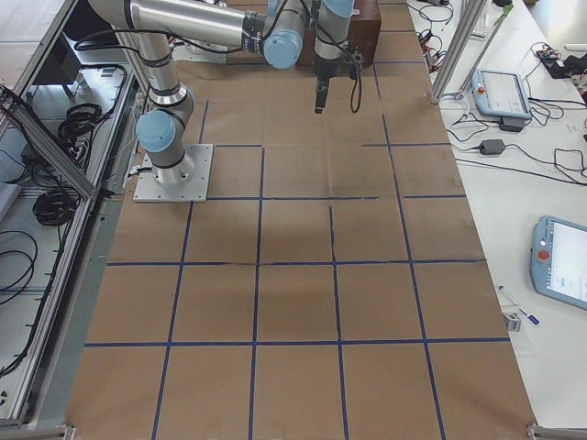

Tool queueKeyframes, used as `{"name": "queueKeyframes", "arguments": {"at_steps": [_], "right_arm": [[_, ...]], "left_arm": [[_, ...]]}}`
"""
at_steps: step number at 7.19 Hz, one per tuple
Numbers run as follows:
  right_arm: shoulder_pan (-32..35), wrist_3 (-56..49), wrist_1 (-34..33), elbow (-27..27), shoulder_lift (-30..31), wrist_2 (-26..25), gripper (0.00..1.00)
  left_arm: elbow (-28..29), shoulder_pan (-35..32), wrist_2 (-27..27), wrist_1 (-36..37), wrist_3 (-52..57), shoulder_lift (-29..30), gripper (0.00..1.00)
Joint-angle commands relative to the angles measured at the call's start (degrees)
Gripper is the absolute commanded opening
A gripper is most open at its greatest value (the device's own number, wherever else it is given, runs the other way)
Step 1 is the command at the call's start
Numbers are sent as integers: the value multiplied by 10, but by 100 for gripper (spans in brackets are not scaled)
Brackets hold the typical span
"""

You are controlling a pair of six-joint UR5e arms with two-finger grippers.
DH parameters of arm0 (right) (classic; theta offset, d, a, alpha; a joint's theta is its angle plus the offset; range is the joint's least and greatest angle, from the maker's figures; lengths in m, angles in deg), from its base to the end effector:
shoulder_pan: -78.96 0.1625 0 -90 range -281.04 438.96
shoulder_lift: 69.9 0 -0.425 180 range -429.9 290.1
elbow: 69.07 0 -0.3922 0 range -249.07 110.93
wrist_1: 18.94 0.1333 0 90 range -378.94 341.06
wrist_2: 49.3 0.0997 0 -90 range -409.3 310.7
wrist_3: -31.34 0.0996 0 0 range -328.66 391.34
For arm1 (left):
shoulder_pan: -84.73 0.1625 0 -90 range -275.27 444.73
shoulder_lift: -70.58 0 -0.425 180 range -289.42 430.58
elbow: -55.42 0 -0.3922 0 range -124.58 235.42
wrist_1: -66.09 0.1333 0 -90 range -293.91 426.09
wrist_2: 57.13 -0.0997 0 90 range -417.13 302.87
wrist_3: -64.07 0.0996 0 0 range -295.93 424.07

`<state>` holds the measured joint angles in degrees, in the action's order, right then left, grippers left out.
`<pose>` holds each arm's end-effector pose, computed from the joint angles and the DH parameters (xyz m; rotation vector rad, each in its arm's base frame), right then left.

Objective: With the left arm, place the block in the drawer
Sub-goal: 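Release the handle and move the left gripper above the yellow cube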

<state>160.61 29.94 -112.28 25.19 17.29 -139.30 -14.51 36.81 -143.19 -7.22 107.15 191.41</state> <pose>0.0588 -0.5171 0.4328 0.1900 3.1286 0.1017 0.3735 -0.6228 0.3657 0.0327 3.1162 -0.1914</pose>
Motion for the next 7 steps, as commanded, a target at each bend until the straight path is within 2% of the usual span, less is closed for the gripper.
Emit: {"name": "queueKeyframes", "arguments": {"at_steps": [1, 2, 4, 7], "right_arm": [[0, 0, 0, -1, 0, 0, 100], [0, 0, 0, -1, 0, 0, 100], [0, 0, 0, 0, 0, 1, 100], [0, 0, 0, 0, 0, 0, 100]], "left_arm": [[97, 1, 1, -29, 2, 68, 99], [147, 5, 2, -38, 4, 106, 99], [224, 33, 50, -66, 22, 164, 99], [339, 34, 48, -83, 28, 242, 99]]}}
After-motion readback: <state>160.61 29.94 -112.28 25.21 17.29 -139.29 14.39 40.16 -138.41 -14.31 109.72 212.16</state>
